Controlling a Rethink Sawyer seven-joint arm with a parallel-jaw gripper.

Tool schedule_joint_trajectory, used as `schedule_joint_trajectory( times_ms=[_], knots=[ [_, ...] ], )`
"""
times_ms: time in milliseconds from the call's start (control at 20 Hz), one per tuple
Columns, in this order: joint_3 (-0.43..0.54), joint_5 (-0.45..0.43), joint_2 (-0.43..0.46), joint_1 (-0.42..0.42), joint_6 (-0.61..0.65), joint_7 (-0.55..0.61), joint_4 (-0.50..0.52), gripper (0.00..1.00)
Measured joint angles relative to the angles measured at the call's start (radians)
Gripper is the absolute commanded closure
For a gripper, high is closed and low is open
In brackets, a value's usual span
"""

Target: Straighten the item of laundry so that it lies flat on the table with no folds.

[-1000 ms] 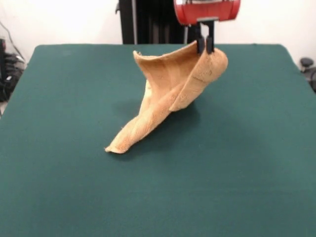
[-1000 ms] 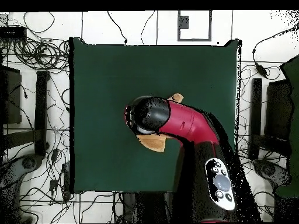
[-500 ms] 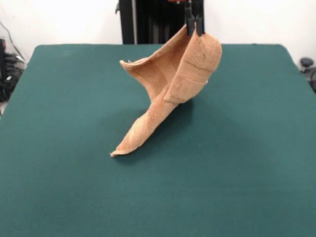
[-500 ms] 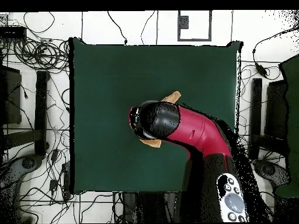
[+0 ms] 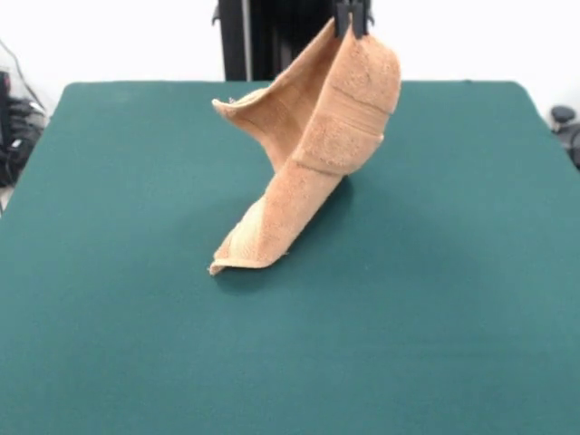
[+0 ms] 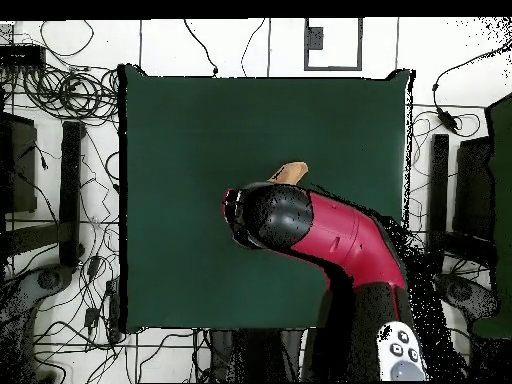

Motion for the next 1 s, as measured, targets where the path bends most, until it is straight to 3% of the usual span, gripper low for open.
schedule_joint_trajectory(
  times_ms=[450,1000],
  knots=[
    [0.001,0.006,-0.005,-0.103,0.041,0.0,-0.032,1.0],
    [0.01,-0.08,0.263,-0.237,0.173,0.0,-0.358,1.0]
  ],
)
